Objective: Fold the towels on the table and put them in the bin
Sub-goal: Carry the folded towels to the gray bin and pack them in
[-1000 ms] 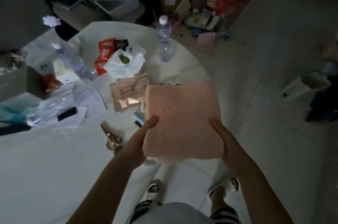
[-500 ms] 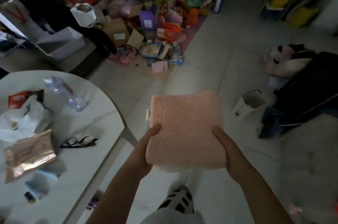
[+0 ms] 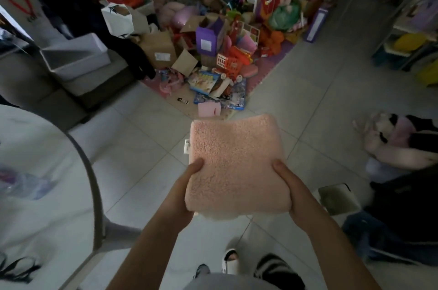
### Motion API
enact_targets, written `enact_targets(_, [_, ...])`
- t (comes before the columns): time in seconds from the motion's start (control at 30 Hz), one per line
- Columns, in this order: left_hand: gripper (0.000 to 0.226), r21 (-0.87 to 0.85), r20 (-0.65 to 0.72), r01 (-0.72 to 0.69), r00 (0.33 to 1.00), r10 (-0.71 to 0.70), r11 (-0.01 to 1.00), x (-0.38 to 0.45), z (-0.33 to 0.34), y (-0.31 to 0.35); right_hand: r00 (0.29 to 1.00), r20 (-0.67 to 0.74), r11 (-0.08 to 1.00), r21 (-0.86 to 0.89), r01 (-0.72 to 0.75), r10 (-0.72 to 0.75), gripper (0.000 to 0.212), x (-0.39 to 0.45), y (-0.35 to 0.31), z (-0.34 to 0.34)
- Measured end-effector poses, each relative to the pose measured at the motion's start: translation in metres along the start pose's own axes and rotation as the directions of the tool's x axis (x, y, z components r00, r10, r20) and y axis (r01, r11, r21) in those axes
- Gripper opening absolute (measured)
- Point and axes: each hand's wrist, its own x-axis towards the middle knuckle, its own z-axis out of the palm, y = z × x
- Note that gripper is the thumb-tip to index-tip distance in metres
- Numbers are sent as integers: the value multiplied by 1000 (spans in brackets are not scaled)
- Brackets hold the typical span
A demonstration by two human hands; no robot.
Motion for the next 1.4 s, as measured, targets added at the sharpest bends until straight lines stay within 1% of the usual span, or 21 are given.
enact_targets(0.1, [69,-67,-52,3,999,-6,998,49,3,32,997,74,1000,-9,-11,12,42,61,-39,-5])
enact_targets(0.2, [71,-88,-117,-45,993,34,995,102,-7,71,988,154,998,-65,-13,23,45,137,-74,-2])
enact_targets(0.3, [72,-139,-194,-88,979,60,986,157,-18,116,978,202,994,-105,-30,50,59,223,-112,14])
enact_targets(0.37, [73,-167,-263,-103,963,56,981,191,-25,148,961,263,992,-118,-49,79,55,277,-141,28])
enact_targets(0.43, [76,-218,-308,-147,948,75,965,216,-34,178,933,345,986,-157,-51,103,50,327,-173,47])
enact_targets(0.53, [76,-268,-384,-207,919,93,941,244,-51,227,898,417,977,-208,-56,140,50,397,-223,86])
enact_targets(0.63, [73,-313,-451,-290,884,127,905,264,-78,274,850,506,974,-225,-33,146,41,456,-260,140])
enact_targets(0.7, [76,-329,-503,-355,850,156,875,278,-104,306,816,556,970,-244,-22,158,48,494,-278,181])
enact_targets(0.77, [80,-330,-555,-392,817,160,859,293,-135,339,790,587,964,-267,-14,174,56,534,-292,223])
enact_targets(0.87, [82,-349,-588,-434,792,167,831,313,-190,387,746,628,953,-300,-32,222,58,593,-308,296])
enact_targets(1.0, [84,-327,-627,-453,761,168,830,322,-264,463,721,623,936,-338,-101,303,59,651,-325,394])
enact_targets(1.07, [85,-309,-653,-466,738,172,829,321,-298,502,714,624,926,-368,-89,317,69,676,-335,445])
enact_targets(1.13, [87,-299,-671,-479,721,175,826,320,-330,539,724,619,924,-378,-65,304,79,699,-343,491])
enact_targets(1.17, [86,-295,-671,-477,721,176,828,320,-347,556,724,625,926,-373,-52,292,79,712,-344,512])
enact_targets(1.23, [81,-291,-669,-464,724,169,837,323,-381,585,720,630,929,-365,-57,291,70,738,-345,553])
enact_targets(1.33, [76,-293,-679,-451,719,149,843,329,-442,628,684,641,915,-390,-100,348,58,779,-344,620])
enact_targets(1.4, [76,-297,-698,-453,703,133,840,334,-486,659,663,661,913,-397,-89,352,47,806,-344,673])
